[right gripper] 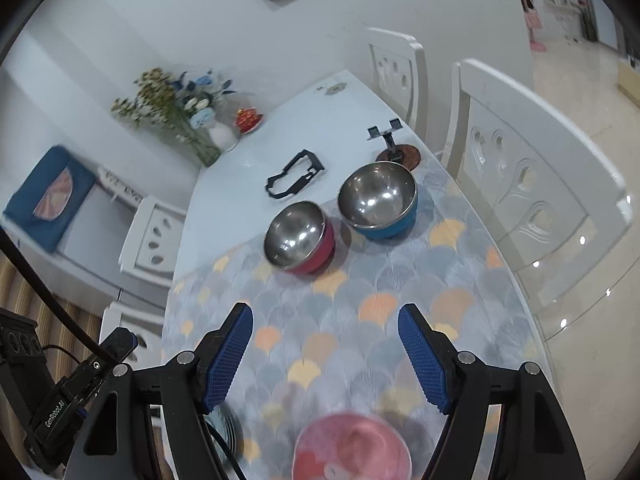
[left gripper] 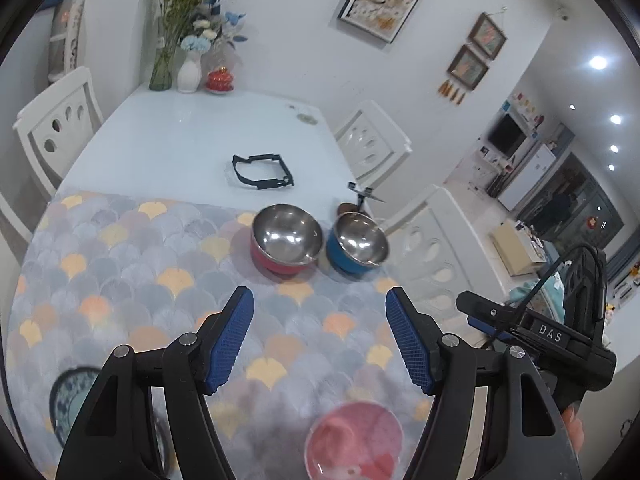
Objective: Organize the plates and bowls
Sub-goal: 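Move both grippers to the red steel bowl and grip its rim, then lift the red steel bowl with both grippers and carry it over the pink bowl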
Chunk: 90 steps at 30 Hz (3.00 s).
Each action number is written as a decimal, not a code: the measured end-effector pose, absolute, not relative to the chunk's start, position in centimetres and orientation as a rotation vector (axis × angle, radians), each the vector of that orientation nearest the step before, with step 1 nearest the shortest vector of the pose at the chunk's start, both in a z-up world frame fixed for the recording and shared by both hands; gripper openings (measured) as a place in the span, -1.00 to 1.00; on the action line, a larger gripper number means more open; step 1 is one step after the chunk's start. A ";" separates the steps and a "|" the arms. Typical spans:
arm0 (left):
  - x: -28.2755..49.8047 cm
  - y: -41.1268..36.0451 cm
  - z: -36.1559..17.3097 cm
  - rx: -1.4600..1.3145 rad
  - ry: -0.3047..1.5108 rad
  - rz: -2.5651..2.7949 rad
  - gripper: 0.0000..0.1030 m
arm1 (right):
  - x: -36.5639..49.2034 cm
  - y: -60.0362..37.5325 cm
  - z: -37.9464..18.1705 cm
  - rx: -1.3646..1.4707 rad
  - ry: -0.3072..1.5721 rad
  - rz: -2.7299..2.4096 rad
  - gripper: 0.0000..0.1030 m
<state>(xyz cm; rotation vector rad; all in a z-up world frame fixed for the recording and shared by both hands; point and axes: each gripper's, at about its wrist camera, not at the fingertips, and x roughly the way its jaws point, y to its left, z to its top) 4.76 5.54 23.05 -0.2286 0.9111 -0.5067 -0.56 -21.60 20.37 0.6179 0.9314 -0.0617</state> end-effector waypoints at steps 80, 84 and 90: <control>6.5 5.4 16.3 -0.336 1.077 -0.493 -0.74 | 2.6 -13.2 15.7 0.426 1.160 0.119 -0.41; 3.2 5.8 16.9 -0.351 1.069 -0.513 -0.74 | -0.4 -13.2 16.8 0.441 1.154 0.109 -0.41; -0.6 6.1 17.3 -0.357 1.064 -0.531 -0.74 | -4.5 -12.9 18.2 0.417 1.133 0.095 -0.41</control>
